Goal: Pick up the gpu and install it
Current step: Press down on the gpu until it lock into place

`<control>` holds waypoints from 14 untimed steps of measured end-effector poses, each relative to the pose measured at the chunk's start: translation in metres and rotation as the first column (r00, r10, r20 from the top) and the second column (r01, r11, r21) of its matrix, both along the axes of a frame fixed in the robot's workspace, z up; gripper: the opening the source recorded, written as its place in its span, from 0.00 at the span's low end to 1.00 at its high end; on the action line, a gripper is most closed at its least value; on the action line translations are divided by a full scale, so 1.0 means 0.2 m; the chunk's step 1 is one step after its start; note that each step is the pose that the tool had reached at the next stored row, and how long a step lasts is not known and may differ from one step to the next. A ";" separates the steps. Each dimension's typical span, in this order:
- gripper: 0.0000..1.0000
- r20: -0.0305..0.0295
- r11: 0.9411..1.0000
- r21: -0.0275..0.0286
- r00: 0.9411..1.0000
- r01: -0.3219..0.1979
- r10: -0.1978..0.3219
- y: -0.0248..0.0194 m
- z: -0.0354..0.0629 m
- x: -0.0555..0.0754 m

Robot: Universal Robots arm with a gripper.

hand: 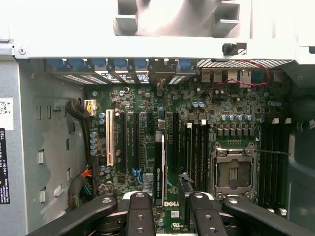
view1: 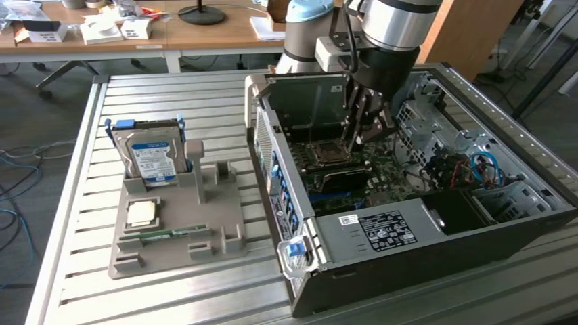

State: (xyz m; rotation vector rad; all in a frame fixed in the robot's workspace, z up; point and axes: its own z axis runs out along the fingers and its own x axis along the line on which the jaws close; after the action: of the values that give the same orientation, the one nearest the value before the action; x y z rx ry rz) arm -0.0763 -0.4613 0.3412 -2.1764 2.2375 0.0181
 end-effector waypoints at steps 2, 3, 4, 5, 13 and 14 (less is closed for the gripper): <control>0.34 0.000 1.000 0.000 1.000 0.000 0.000 0.000 0.000 0.00; 0.34 0.000 1.000 0.000 1.000 0.000 0.000 0.000 0.000 0.00; 0.35 0.000 1.000 0.000 1.000 0.000 0.000 0.000 0.000 0.00; 0.41 0.000 1.000 0.000 1.000 0.000 0.000 0.000 0.000 0.00; 0.65 0.000 1.000 0.000 1.000 0.000 0.000 0.000 0.000 0.00; 0.65 0.000 1.000 0.000 1.000 0.000 0.000 0.000 0.000 0.00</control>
State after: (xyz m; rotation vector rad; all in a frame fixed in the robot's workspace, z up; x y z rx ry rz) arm -0.0763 -0.4613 0.3412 -2.1765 2.2375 0.0182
